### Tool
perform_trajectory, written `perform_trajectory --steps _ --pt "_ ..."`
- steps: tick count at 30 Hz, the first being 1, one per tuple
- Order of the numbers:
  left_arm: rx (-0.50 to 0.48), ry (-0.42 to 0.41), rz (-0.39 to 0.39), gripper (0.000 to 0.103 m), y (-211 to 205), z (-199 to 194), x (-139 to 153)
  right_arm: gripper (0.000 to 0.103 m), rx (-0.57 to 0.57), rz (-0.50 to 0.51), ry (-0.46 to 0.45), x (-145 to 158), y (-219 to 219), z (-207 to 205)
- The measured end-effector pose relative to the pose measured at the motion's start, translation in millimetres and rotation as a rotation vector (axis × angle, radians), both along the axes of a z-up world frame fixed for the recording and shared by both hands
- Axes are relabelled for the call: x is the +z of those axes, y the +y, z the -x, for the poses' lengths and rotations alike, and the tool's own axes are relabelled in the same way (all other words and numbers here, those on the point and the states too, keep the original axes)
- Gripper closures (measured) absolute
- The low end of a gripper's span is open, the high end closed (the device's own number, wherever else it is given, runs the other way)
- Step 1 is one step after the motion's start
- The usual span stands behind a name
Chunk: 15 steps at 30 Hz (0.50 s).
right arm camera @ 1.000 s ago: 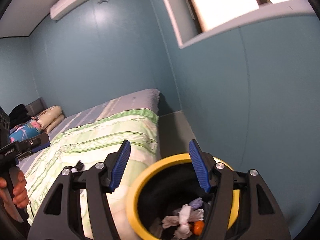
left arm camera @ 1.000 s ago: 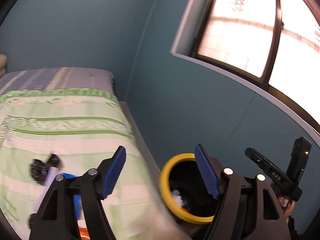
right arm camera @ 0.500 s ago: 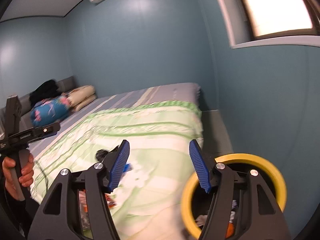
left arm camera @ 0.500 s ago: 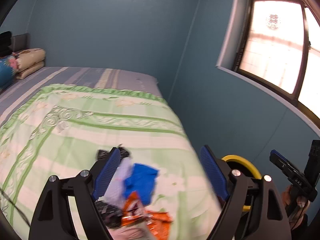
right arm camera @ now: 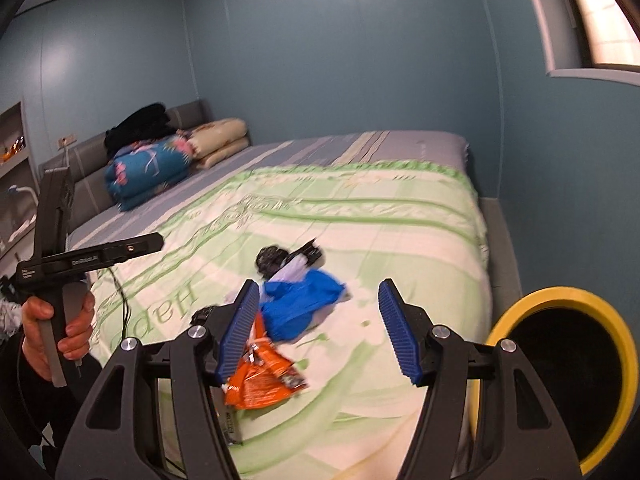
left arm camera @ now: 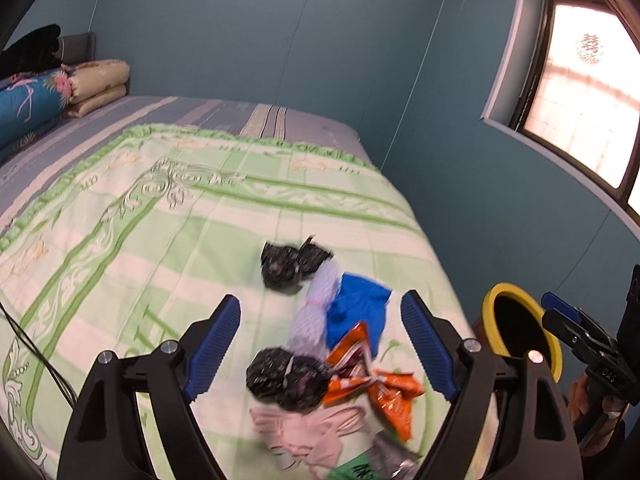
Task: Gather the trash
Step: 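Move both tools back over the remaining trash on the bed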
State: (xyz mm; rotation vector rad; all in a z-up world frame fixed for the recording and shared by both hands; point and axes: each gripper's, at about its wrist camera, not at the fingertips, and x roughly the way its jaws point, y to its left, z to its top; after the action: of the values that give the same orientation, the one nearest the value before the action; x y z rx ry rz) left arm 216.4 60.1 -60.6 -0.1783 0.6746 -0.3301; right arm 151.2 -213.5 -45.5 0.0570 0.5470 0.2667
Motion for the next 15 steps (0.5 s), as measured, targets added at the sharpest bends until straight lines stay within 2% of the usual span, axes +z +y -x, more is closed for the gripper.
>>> perform_trajectory --steps 6,15 --pt "-0.005 0.074 0.014 0.024 6.5 -4.3 -32.1 0.044 0.070 0.017 0.079 -33.7 23.9 -13.3" --pt "-0.025 0.142 -0.012 0.024 4.2 -10.1 -66.4 0.044 0.149 0.042 0.167 -70.0 45.5 -25.0"
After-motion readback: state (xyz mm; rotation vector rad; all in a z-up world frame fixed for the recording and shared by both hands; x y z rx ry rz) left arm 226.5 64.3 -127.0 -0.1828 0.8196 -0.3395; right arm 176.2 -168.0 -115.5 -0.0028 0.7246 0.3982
